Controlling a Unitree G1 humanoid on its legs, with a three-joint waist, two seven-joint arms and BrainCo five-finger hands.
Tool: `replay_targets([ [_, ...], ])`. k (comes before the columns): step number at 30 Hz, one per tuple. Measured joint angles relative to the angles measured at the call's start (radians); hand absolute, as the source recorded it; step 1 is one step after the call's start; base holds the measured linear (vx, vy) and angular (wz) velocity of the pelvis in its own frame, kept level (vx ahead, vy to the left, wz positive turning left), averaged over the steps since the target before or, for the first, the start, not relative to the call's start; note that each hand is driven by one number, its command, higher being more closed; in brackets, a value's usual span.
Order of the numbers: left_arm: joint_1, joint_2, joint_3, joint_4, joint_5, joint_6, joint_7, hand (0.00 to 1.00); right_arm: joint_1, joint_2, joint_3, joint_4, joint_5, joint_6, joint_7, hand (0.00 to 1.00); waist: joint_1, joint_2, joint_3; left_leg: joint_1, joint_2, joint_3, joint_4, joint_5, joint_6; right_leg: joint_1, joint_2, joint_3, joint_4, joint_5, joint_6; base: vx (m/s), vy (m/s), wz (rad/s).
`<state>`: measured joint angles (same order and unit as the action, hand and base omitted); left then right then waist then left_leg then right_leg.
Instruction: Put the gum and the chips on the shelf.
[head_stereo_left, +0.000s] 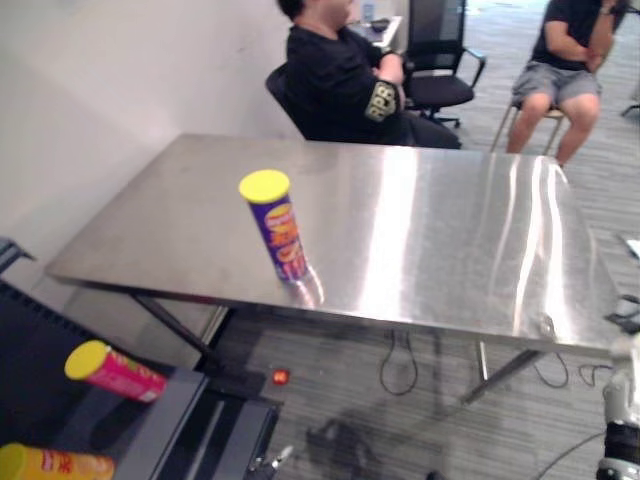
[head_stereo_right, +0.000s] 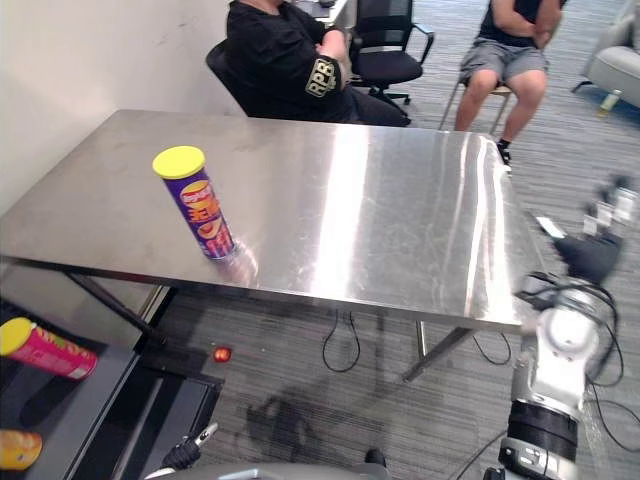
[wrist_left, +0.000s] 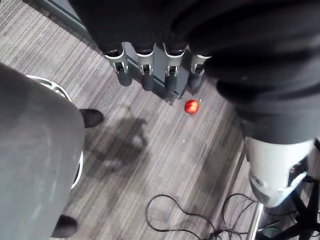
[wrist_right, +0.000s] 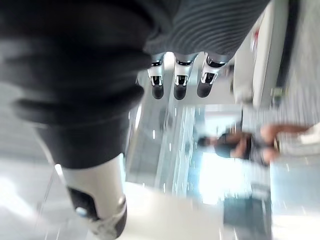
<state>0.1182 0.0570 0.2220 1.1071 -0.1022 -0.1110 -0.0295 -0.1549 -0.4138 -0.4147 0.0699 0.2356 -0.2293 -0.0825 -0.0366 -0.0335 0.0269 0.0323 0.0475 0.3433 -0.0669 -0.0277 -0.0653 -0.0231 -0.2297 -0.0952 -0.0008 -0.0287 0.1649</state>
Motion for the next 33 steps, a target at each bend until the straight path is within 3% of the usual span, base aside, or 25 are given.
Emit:
replay_targets([
  [4,-0.004,0.005,-0.016,-0.015,-0.001,-0.005,-0.020,0.00,-0.067,-0.002,0.165,0.020,0.008,0.009,0.115,0.00,0.020,0.004,0.002,-0.012,0.002,-0.031,0.001,0.002,0.003,0.017,0.001,-0.049,-0.016,0.028,0.007,0.04,-0.024,0.23],
  [10,-0.009,0.016,-0.021,-0.034,-0.001,-0.010,-0.021,0.00,-0.139,-0.002,0.335,0.025,0.009,0.023,0.161,0.00,0.024,-0.007,0.037,-0.012,0.003,-0.050,0.002,0.004,0.006,0.028,0.003,-0.076,-0.017,0.064,0.002,0.01,-0.001,0.06],
  [13,-0.019,0.015,-0.021,-0.034,-0.001,-0.010,-0.019,0.00,-0.180,-0.001,0.415,0.026,0.009,0.032,0.182,0.00,0.044,-0.006,0.044,-0.013,0.002,-0.052,0.002,0.007,0.011,0.029,0.002,-0.090,-0.017,0.068,-0.001,0.00,0.000,0.00],
  [20,-0.035,0.015,-0.021,-0.034,-0.001,-0.010,-0.017,0.00,-0.261,-0.001,0.505,0.064,0.010,0.050,0.201,0.00,0.064,-0.002,0.067,-0.014,-0.002,-0.058,-0.018,0.031,0.014,0.029,0.003,-0.104,-0.030,0.067,-0.001,-0.04,-0.031,0.02],
  [33,-0.038,0.017,-0.021,-0.036,-0.001,-0.010,-0.016,0.00,-0.348,0.032,0.635,0.108,0.021,0.064,0.244,0.00,0.069,-0.003,0.074,-0.021,-0.002,-0.093,-0.030,0.065,0.014,0.038,0.007,-0.142,-0.042,0.055,-0.018,-0.04,-0.031,0.06],
])
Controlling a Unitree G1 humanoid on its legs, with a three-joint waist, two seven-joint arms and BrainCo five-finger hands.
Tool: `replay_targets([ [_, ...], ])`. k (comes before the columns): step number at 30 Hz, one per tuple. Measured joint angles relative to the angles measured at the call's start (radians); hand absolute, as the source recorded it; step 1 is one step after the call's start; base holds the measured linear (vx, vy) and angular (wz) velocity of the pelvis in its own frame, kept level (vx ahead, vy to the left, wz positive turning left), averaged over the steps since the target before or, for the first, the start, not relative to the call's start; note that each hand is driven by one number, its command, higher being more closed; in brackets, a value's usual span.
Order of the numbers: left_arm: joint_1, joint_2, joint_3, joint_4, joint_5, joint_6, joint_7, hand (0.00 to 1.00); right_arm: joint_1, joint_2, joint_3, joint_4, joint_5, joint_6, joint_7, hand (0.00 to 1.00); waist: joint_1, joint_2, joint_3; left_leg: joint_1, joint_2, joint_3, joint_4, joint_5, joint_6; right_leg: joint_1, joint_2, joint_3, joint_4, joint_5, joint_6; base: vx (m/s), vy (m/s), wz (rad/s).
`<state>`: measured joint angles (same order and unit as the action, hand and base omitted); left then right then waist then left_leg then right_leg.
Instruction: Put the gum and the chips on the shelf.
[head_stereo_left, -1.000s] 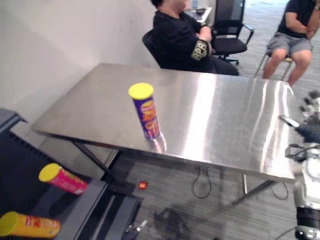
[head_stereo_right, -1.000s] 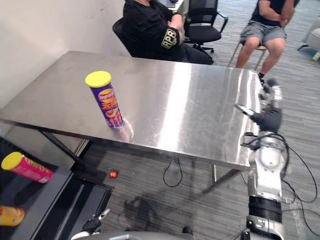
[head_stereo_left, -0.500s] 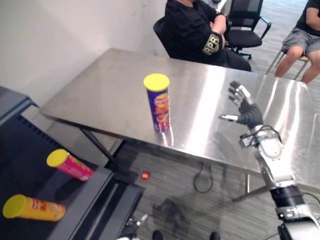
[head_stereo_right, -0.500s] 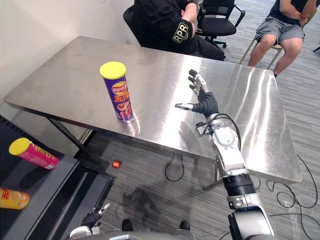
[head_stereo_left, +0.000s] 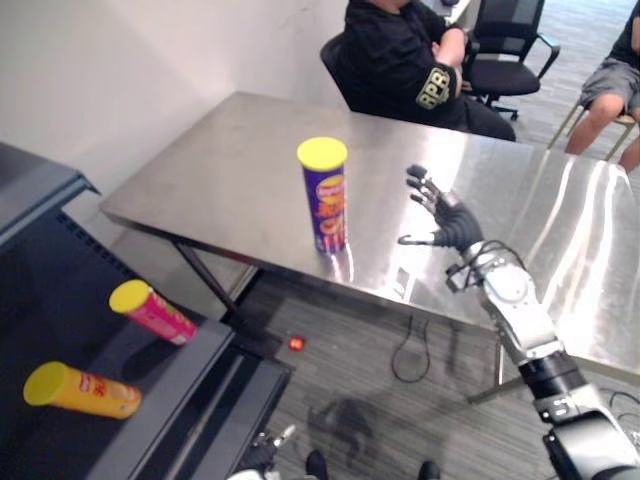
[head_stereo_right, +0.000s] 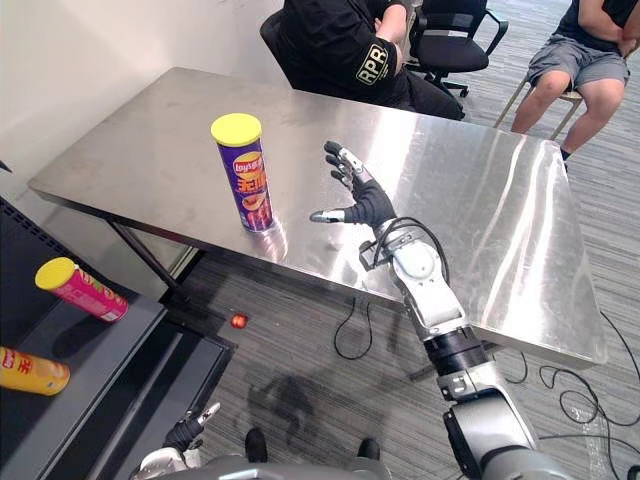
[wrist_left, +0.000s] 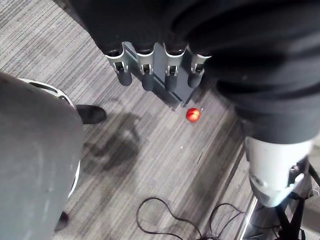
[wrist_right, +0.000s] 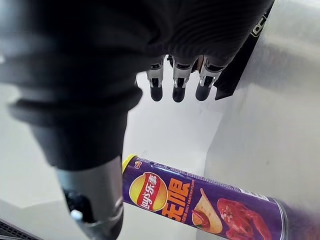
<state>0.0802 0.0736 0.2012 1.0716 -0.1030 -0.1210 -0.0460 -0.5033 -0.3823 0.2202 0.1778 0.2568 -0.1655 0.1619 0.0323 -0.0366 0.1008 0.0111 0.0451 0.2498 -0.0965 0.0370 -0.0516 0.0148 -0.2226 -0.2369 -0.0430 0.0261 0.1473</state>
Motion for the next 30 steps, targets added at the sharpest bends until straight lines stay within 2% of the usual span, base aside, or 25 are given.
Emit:
replay_targets([
  [5,-0.002,0.001,0.000,0.000,0.000,0.000,0.000,0.00,-0.030,0.009,0.063,0.035,0.000,0.017,0.001,0.00,0.004,0.000,0.000,-0.008,0.004,-0.015,-0.005,0.007,-0.002,0.006,0.006,-0.014,-0.008,-0.002,-0.003,-0.04,-0.031,0.08],
  [15,-0.008,0.001,0.000,-0.013,0.000,0.001,0.005,0.00,-0.113,0.051,0.072,0.152,-0.007,0.030,-0.012,0.00,0.029,-0.001,0.009,-0.024,0.005,-0.047,0.001,0.013,-0.001,0.011,0.009,-0.045,-0.008,-0.002,-0.004,0.01,-0.014,0.09],
  [27,-0.018,0.004,0.001,-0.019,-0.002,0.000,0.007,0.00,-0.197,0.057,0.015,0.221,-0.017,0.031,-0.072,0.00,0.035,0.008,0.043,-0.044,0.004,-0.100,-0.005,0.029,-0.003,0.026,0.011,-0.096,-0.008,-0.010,-0.011,-0.02,-0.011,0.12],
  [30,-0.018,0.008,0.002,-0.035,-0.003,0.000,0.013,0.00,-0.229,0.057,-0.001,0.244,-0.019,0.033,-0.089,0.00,0.046,0.010,0.061,-0.047,0.006,-0.110,-0.004,0.033,-0.004,0.027,0.014,-0.105,-0.008,-0.011,-0.011,-0.02,-0.009,0.09],
])
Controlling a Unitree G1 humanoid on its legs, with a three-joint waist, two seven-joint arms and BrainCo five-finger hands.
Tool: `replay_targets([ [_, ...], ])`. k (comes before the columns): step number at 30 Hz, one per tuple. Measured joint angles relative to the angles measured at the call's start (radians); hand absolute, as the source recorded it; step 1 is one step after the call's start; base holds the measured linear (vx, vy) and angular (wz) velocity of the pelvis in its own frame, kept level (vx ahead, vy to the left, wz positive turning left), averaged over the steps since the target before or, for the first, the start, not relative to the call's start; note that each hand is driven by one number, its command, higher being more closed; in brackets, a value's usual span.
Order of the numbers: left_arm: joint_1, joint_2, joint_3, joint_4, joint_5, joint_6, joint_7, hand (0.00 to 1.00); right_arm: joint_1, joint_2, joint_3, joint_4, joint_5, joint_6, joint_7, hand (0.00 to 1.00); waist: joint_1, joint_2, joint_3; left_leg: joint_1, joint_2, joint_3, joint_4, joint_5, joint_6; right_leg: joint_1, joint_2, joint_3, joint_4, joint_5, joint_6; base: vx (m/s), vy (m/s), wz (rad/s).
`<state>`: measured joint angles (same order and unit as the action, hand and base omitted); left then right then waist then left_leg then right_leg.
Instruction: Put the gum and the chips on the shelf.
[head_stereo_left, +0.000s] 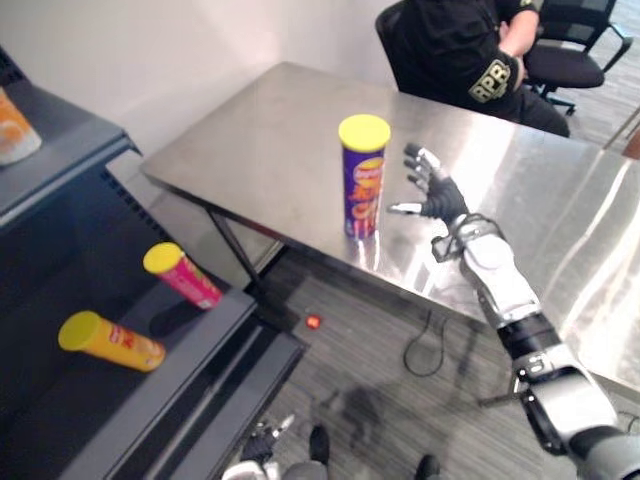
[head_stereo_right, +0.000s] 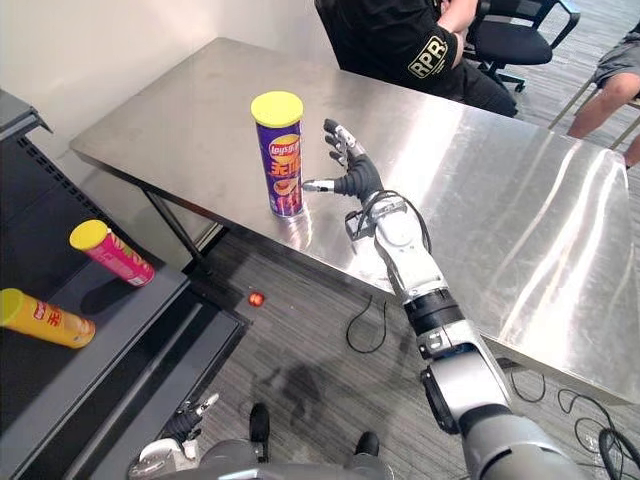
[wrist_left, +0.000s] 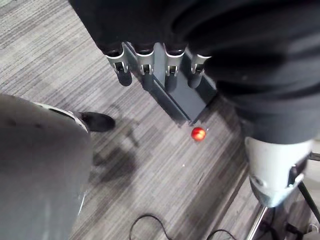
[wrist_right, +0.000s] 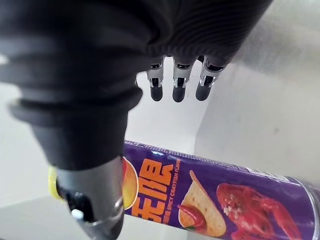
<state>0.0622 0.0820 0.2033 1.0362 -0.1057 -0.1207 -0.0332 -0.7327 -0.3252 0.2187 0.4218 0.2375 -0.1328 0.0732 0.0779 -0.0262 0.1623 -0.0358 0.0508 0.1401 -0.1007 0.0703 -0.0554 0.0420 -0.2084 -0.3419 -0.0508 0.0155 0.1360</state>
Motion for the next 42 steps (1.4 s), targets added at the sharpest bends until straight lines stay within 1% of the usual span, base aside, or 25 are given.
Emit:
replay_targets([
  [2,0.000,0.001,0.001,-0.002,0.000,0.000,0.010,0.00,-0.001,0.001,-0.007,0.003,-0.001,0.000,0.000,0.00,0.007,0.000,0.001,-0.002,0.000,-0.003,0.000,0.000,0.000,0.000,0.000,-0.003,0.000,0.000,0.000,0.00,0.001,0.06],
  [13,0.007,0.012,0.001,-0.001,0.000,0.001,0.020,0.00,-0.040,0.022,-0.014,0.066,-0.003,0.005,-0.002,0.00,0.012,0.000,0.006,-0.014,-0.001,-0.014,0.005,0.005,0.001,-0.002,0.000,-0.013,0.000,0.000,0.000,0.00,0.002,0.03],
  [14,0.014,0.016,0.001,0.000,0.000,0.001,0.021,0.00,-0.057,0.023,-0.014,0.066,-0.005,0.020,-0.002,0.00,0.013,0.002,0.010,-0.015,-0.001,-0.021,0.001,0.007,0.000,-0.002,0.000,-0.022,0.000,0.000,0.000,-0.05,0.009,0.08],
  [18,0.023,0.025,0.000,0.009,0.000,0.006,0.025,0.00,-0.072,0.023,-0.017,0.066,-0.005,0.021,-0.003,0.00,0.012,0.003,0.033,-0.021,-0.002,-0.034,0.000,0.012,-0.001,-0.001,0.000,-0.034,0.000,0.000,0.000,-0.02,0.007,0.09],
  [20,0.024,0.027,0.001,0.016,0.000,0.010,0.026,0.00,-0.073,0.023,-0.017,0.066,-0.005,0.022,-0.004,0.00,0.014,0.002,0.034,-0.031,-0.002,-0.045,0.003,0.015,-0.001,-0.002,0.001,-0.043,0.000,0.000,0.000,0.00,0.005,0.18],
  [24,0.031,0.029,0.001,0.019,-0.001,0.015,0.027,0.00,-0.085,0.024,-0.017,0.067,-0.005,0.025,-0.004,0.00,0.018,0.000,0.036,-0.047,-0.005,-0.069,0.005,0.023,0.001,-0.001,0.002,-0.067,0.000,0.000,0.000,0.02,0.007,0.18],
  [28,0.048,0.029,0.000,0.019,-0.003,0.016,0.027,0.00,-0.109,0.029,-0.015,0.080,-0.005,0.026,-0.004,0.00,0.030,-0.001,0.037,-0.048,-0.006,-0.078,0.005,0.026,0.000,0.003,0.002,-0.081,0.000,0.000,0.000,0.00,0.009,0.08],
  [29,0.048,0.030,0.000,0.019,-0.003,0.015,0.027,0.00,-0.110,0.029,-0.015,0.085,-0.005,0.026,-0.004,1.00,0.034,-0.001,0.037,-0.048,-0.006,-0.083,0.005,0.027,0.000,0.004,0.002,-0.087,0.000,0.000,0.000,-0.02,0.004,0.16],
  [33,0.050,0.030,-0.001,0.019,-0.006,0.016,0.027,0.00,-0.110,0.030,-0.014,0.104,-0.005,0.031,-0.006,1.00,0.041,-0.006,0.041,-0.054,-0.008,-0.106,0.000,0.032,-0.001,0.014,0.003,-0.106,0.000,-0.008,0.001,-0.03,0.002,0.16],
  [35,0.051,0.030,-0.001,0.019,-0.007,0.016,0.027,0.00,-0.111,0.030,-0.015,0.104,-0.010,0.030,-0.011,1.00,0.040,-0.006,0.041,-0.062,-0.009,-0.118,0.000,0.036,-0.001,0.014,0.003,-0.117,0.000,-0.011,0.001,-0.02,0.006,0.14],
  [42,0.051,0.035,-0.001,0.016,-0.008,0.016,0.027,0.00,-0.124,0.030,-0.015,0.104,-0.024,0.030,-0.021,1.00,0.043,-0.016,0.048,-0.066,-0.010,-0.122,0.005,0.038,0.000,0.015,0.002,-0.122,0.000,-0.010,0.001,0.00,0.004,0.03],
])
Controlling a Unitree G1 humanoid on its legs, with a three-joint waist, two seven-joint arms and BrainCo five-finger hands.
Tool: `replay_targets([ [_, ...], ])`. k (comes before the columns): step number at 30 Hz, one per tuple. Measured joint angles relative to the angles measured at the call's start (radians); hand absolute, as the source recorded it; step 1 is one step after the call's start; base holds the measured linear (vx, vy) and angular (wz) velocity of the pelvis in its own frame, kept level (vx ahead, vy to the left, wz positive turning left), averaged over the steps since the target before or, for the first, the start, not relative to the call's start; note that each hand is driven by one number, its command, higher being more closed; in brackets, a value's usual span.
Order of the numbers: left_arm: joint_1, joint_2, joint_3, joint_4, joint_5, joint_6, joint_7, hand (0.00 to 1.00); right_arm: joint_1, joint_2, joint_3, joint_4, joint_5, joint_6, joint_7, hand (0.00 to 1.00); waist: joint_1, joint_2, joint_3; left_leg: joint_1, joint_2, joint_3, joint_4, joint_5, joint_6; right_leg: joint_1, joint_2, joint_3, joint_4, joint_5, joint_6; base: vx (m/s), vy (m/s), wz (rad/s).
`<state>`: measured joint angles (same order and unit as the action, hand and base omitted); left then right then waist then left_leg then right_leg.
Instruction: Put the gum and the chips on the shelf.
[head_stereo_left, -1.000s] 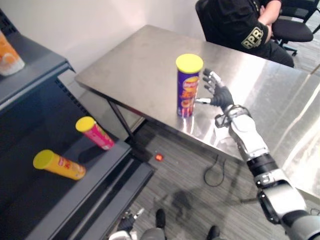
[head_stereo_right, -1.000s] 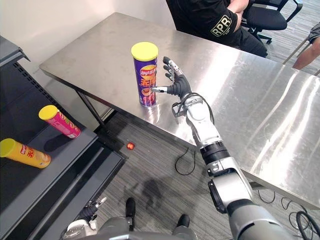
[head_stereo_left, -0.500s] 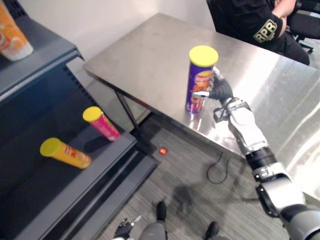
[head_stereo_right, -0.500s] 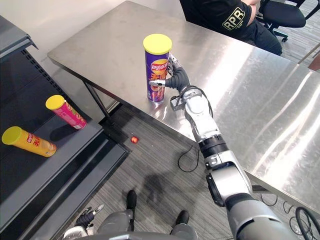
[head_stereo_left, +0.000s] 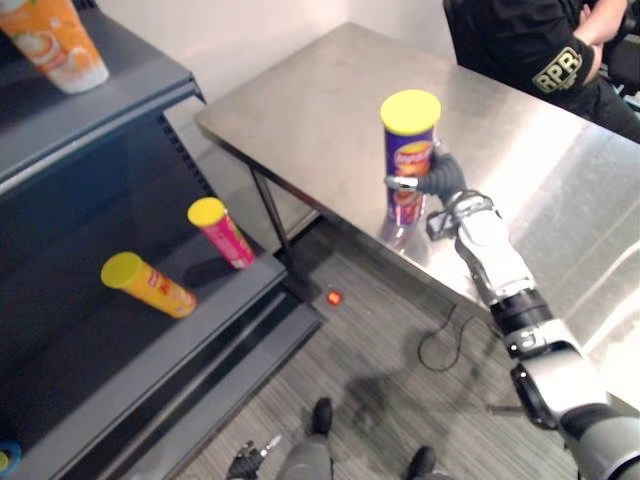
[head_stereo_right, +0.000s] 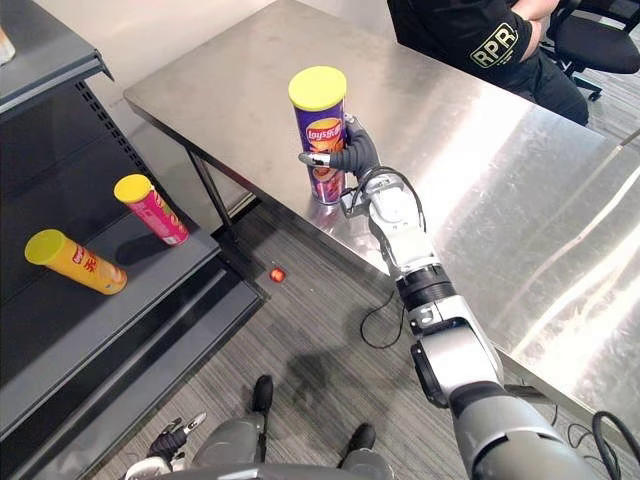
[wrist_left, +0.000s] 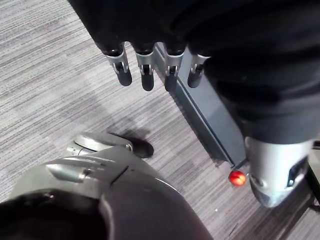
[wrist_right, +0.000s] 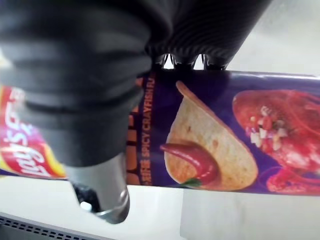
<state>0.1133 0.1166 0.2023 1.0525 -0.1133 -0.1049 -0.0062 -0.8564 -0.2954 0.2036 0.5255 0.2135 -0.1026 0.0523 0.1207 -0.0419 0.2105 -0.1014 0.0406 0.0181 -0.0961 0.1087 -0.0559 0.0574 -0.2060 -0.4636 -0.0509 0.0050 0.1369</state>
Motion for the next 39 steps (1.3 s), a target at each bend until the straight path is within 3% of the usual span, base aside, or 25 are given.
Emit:
replay_targets([
  [8,0.002,0.001,-0.001,-0.013,0.000,0.006,0.001,0.00,0.010,0.002,-0.001,-0.029,0.000,0.007,-0.006,1.00,-0.003,-0.004,0.001,0.005,0.012,0.017,0.000,0.002,-0.001,-0.003,0.002,0.015,0.000,0.001,0.000,0.00,-0.002,-0.04],
  [11,0.005,0.001,-0.001,-0.020,0.001,0.007,0.002,0.00,0.067,0.003,-0.024,-0.142,0.000,0.008,-0.020,1.00,-0.004,-0.007,0.001,0.017,0.016,0.031,0.000,0.001,-0.002,-0.001,0.004,0.033,0.002,0.001,0.000,0.00,-0.005,-0.15],
  [16,0.011,0.002,0.000,-0.026,0.003,0.007,0.002,0.00,0.175,-0.002,-0.179,-0.392,0.010,-0.004,-0.038,1.00,-0.013,-0.013,-0.003,0.032,0.026,0.056,0.000,-0.001,-0.005,-0.003,0.011,0.060,0.004,0.001,-0.001,-0.02,-0.007,-0.16],
  [19,0.034,0.006,0.002,-0.026,0.008,0.007,0.002,0.00,0.272,-0.009,-0.256,-0.535,0.056,-0.024,-0.048,1.00,-0.041,-0.026,-0.028,0.035,0.033,0.076,0.000,-0.004,-0.008,-0.015,0.013,0.081,0.006,0.002,-0.002,-0.02,-0.002,-0.19],
  [25,0.054,0.008,0.014,-0.016,0.013,0.008,0.002,0.00,0.447,-0.035,-0.424,-0.666,0.074,-0.057,-0.049,1.00,-0.068,-0.037,-0.078,0.037,0.040,0.085,0.000,-0.006,-0.011,-0.019,0.018,0.093,0.009,0.003,-0.003,0.00,-0.002,-0.06],
  [30,0.075,0.006,0.021,-0.016,0.019,0.007,0.001,0.00,0.533,-0.045,-0.468,-0.677,0.083,-0.082,-0.049,1.00,-0.089,-0.036,-0.108,0.049,0.044,0.094,-0.004,-0.009,-0.014,-0.017,0.021,0.105,0.008,0.003,-0.004,-0.01,-0.006,-0.07],
  [35,0.081,0.006,0.020,-0.015,0.021,0.007,0.000,0.00,0.609,-0.043,-0.479,-0.680,0.100,-0.082,-0.046,1.00,-0.089,-0.030,-0.127,0.062,0.050,0.108,-0.004,-0.014,-0.021,-0.016,0.024,0.122,0.015,0.002,-0.006,-0.01,-0.003,-0.08],
  [39,0.085,0.005,0.020,-0.014,0.018,0.008,0.000,0.00,0.631,-0.030,-0.457,-0.674,0.103,-0.082,-0.046,1.00,-0.086,-0.023,-0.128,0.082,0.052,0.105,0.002,-0.013,-0.020,-0.032,0.011,0.124,0.112,-0.046,-0.015,0.00,-0.001,0.03],
])
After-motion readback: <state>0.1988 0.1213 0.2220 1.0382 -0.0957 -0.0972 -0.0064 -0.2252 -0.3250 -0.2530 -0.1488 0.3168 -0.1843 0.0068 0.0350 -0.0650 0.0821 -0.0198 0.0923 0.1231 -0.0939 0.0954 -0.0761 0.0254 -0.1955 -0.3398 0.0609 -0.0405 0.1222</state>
